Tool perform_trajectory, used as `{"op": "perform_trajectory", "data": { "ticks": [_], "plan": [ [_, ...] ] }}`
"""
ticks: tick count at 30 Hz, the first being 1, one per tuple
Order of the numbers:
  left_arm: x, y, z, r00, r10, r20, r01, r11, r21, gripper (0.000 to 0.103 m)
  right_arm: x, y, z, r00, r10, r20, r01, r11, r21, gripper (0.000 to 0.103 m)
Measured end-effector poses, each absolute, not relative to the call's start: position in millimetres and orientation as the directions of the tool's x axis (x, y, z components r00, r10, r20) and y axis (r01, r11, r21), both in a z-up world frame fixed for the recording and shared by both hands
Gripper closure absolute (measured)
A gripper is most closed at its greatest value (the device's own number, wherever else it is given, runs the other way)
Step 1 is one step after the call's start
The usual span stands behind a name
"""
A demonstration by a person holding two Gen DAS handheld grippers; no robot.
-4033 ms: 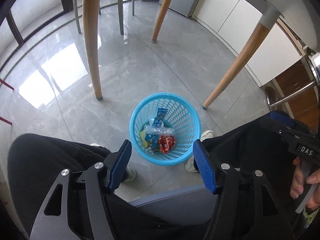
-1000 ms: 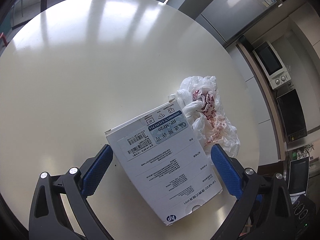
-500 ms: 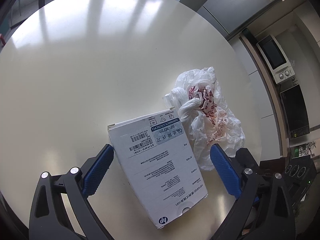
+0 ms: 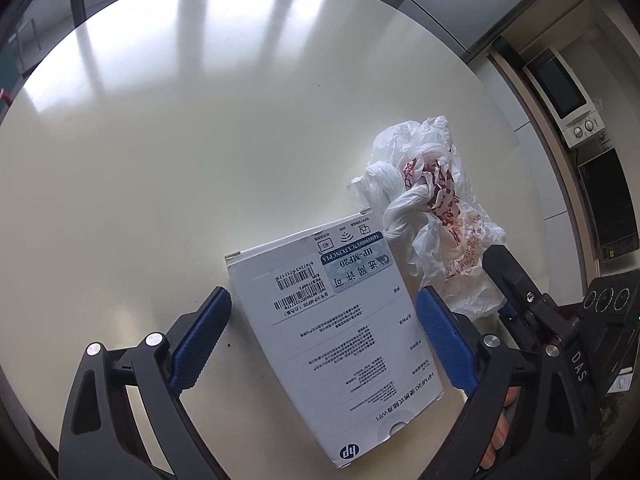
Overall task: Collect trash
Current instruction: 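Move the left tool to the white HP box while the right tool approaches the white plastic bag, then close the left tool on the HP box while the right tool grasps the plastic bag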
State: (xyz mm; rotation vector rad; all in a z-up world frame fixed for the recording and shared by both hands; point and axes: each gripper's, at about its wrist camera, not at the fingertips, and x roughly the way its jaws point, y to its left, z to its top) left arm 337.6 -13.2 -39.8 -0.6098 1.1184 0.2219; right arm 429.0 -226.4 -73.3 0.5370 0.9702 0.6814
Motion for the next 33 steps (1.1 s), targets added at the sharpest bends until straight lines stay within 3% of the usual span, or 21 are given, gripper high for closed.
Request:
{"op": "perform_trajectory", "data": {
  "ticks": [2,8,10,12,19,25,33],
  "plan": [
    [338.6,-14.0,-40.6,0.43,-0.121,-0.895,-0.463,0.821,-0.333,0.012,426.5,-226.3,-76.7,0.384,0.736,-0.558,-0.274,0.668,0.692,0.048],
    [345.8,-20.5,-38.7,0.407,-0.097,-0.908,-0.469,0.831,-0.298,0.013,421.7,-224.0,-77.0,0.367,0.75,-0.55,-0.279,0.653,0.704,0.075],
    [348.1,-23.8,-36.2,0.401,-0.086,-0.912,-0.46,0.842,-0.282,0.014,419.3,-225.0,-76.1,0.378,0.745,-0.55,-0.276,0.657,0.701,0.09],
    [351.4,-27.5,-33.8,0.398,-0.079,-0.914,-0.446,0.854,-0.268,0.016,418.2,-227.7,-74.9,0.397,0.737,-0.547,-0.264,0.663,0.701,0.096],
    [358.3,-34.3,-23.5,0.415,-0.024,-0.91,-0.396,0.895,-0.204,0.026,409.6,-235.0,-68.7,0.434,0.707,-0.558,-0.275,0.694,0.666,0.099],
    [363.6,-35.5,-27.1,0.356,-0.052,-0.933,-0.351,0.918,-0.185,0.02,397.6,-247.4,-58.7,0.469,0.67,-0.576,-0.282,0.731,0.621,0.099],
    [365.1,-55.4,-29.4,0.321,0.059,-0.945,-0.302,0.952,-0.043,0.018,387.9,-266.1,-49.1,0.503,0.628,-0.593,-0.286,0.769,0.572,0.099]
  ]
}}
